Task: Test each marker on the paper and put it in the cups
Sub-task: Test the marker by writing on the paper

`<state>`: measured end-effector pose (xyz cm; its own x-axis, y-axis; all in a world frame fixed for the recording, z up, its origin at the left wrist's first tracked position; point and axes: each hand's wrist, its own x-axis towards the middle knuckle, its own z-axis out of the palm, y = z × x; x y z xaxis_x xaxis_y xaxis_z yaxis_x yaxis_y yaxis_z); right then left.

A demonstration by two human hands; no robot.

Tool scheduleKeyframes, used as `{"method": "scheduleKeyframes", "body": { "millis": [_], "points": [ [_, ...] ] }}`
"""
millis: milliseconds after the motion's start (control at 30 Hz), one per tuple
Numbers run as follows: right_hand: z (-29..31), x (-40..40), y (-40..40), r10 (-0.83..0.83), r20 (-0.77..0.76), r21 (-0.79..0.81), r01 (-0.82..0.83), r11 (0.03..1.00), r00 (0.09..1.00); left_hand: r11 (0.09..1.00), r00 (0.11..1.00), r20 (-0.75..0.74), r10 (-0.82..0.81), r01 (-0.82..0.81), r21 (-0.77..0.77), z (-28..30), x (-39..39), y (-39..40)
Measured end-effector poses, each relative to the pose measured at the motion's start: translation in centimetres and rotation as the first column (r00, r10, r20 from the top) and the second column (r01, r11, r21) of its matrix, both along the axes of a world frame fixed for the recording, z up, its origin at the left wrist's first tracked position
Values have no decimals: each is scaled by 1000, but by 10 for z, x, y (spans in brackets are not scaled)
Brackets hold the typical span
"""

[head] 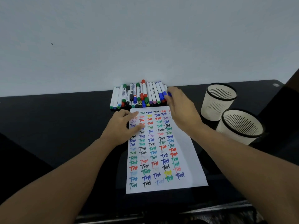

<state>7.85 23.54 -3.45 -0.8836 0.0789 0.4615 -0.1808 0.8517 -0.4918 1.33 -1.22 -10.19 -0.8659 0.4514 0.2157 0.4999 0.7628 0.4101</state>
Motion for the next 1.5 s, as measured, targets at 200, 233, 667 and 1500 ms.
{"method": "scheduleKeyframes", "body": {
  "millis": [200, 233, 667, 1500],
  "points": [
    [-27, 7, -9, -162, 329, 179, 107, 978, 930, 983, 990, 136, 26, -1, -182, 3, 3, 3],
    [-33, 8, -8, -240, 399, 196, 173, 965, 885, 986, 990, 138, 29, -6, -168, 2, 5, 2],
    [-49, 21, -3, -339, 432, 287, 229, 930, 836, 994, 985, 171, 33, -15, -106, 8, 11, -10],
    [-22, 11, -63, 133, 510, 269, -304, 914, 850, 999, 981, -191, 38, -39, -2, -6, 47, -42]
  ]
}}
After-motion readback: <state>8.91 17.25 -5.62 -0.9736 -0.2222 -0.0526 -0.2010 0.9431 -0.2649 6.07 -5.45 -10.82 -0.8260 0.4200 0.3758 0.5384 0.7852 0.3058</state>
